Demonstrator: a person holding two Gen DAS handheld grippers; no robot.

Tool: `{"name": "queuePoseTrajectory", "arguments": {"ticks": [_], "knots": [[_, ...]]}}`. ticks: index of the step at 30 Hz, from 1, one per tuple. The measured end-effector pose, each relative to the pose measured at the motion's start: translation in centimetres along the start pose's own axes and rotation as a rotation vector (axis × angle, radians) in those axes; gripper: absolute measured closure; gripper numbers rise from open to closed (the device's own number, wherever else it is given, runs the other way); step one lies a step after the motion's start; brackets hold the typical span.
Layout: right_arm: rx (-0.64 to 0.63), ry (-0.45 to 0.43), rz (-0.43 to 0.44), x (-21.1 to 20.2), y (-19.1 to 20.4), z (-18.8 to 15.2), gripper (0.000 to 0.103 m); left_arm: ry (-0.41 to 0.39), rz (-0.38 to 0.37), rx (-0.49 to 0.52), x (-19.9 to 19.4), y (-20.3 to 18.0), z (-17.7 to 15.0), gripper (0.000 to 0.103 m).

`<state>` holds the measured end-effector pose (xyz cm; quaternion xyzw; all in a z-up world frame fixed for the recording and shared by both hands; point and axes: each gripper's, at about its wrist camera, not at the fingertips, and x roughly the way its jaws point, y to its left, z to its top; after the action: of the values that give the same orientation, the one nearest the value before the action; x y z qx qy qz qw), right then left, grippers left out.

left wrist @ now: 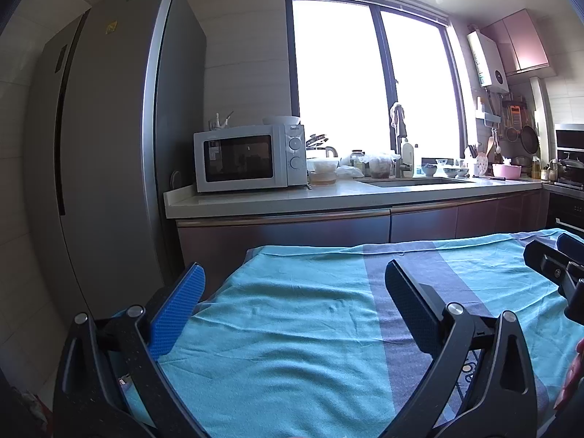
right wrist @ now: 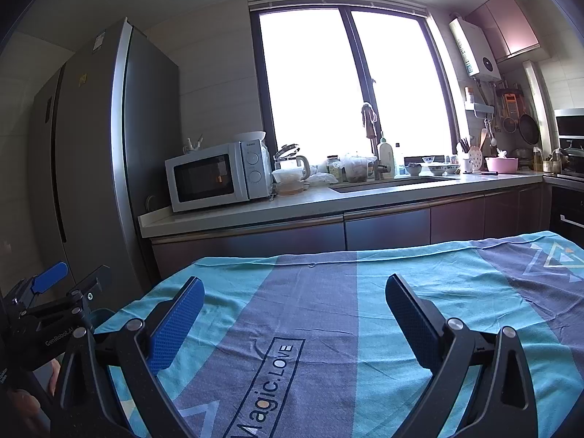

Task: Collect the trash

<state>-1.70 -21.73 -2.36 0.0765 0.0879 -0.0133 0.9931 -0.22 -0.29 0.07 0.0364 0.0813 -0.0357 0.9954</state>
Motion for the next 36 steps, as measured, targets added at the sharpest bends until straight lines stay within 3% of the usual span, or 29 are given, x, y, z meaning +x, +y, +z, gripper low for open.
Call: {"name": "queuePoseTrajectory", "arguments": {"ticks": [36], "knots": [[0.011, -0.003, -0.005, 0.12, -0.04, -0.13, 0.007, -0.004, 0.007, -0.001, 0.09, -0.63, 0.00, 0.006]]}}
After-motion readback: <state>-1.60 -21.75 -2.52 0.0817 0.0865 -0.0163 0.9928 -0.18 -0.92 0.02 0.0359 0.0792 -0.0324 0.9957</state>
